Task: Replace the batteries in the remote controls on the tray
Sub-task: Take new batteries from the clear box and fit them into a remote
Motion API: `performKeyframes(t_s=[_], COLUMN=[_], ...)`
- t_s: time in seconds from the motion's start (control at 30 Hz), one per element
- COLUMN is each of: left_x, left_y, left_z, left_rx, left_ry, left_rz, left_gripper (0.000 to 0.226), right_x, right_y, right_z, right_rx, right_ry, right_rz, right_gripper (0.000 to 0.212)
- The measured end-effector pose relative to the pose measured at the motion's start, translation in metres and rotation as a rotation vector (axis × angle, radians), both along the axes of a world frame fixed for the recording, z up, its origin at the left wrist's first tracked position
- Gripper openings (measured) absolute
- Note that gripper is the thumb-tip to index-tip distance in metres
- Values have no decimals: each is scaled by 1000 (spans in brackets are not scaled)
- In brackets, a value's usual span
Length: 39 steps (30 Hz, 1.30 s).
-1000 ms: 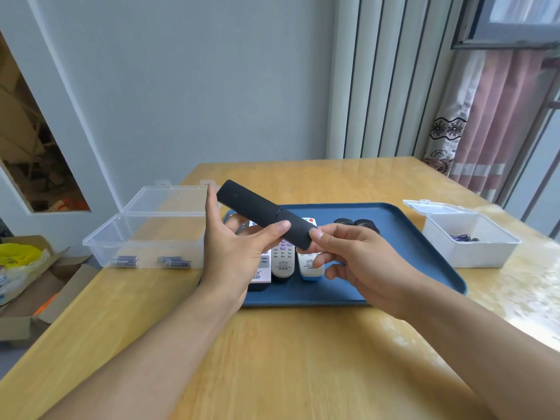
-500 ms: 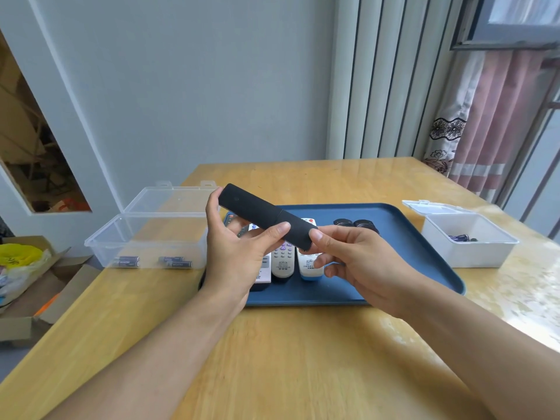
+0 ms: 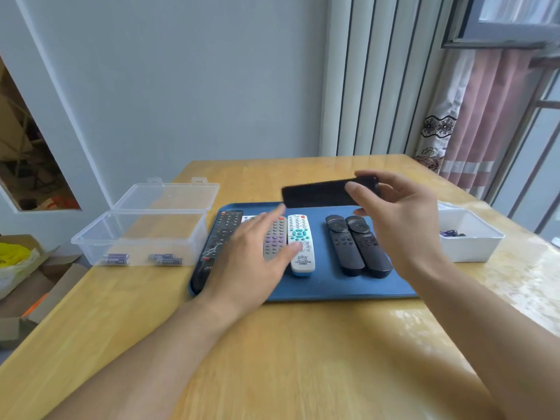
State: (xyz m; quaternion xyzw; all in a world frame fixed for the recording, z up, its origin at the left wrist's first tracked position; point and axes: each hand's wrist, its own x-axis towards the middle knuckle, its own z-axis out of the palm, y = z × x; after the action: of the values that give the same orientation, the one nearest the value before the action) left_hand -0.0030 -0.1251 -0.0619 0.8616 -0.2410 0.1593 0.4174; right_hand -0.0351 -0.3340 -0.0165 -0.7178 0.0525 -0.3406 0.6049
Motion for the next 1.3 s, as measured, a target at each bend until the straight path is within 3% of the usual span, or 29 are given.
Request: performKeyframes(t_s=[0.1,0.23,0.4,0.57,0.63,0.77,1.1,1.23,1.3], left_x=[-2,-2,-2,-5,-5,-4,-4,-5,-5], left_y=[-2,-4,-3,-3,-3,-2,-3,-3,-3], left_z=[-5,-8,-8,-7,-7,-8,-8,-7,-6], left_rx=[335,503,538,511,493,488,492,501,505], left_ry=[-54,-16,-16,-24,-17,-22,-33,-43,-44], left_rz=[-98,-162,-158,-166,-165,-159,-154,-151,-151], left_gripper=[52,49,48,50,49,49,50,50,50], right_x=[-2,-1,-1,-4,-9,-9,-10,-9,-9], right_y=[-2,3,8,13,16,18,16,11,2], right_z=[-5,-10,-14,-16,-16,-18,-18,-9,-7], right_rx=[-369,-616,-959,-1313,-1394,-1457,-1376,-1239,-1266], right_ry=[-16,41,152,281,344,382,390,417,462], right_rz=[-113,-105,-5,118,173,198,217,70,-6], right_gripper=[23,22,9,9,20,31,22,21,21])
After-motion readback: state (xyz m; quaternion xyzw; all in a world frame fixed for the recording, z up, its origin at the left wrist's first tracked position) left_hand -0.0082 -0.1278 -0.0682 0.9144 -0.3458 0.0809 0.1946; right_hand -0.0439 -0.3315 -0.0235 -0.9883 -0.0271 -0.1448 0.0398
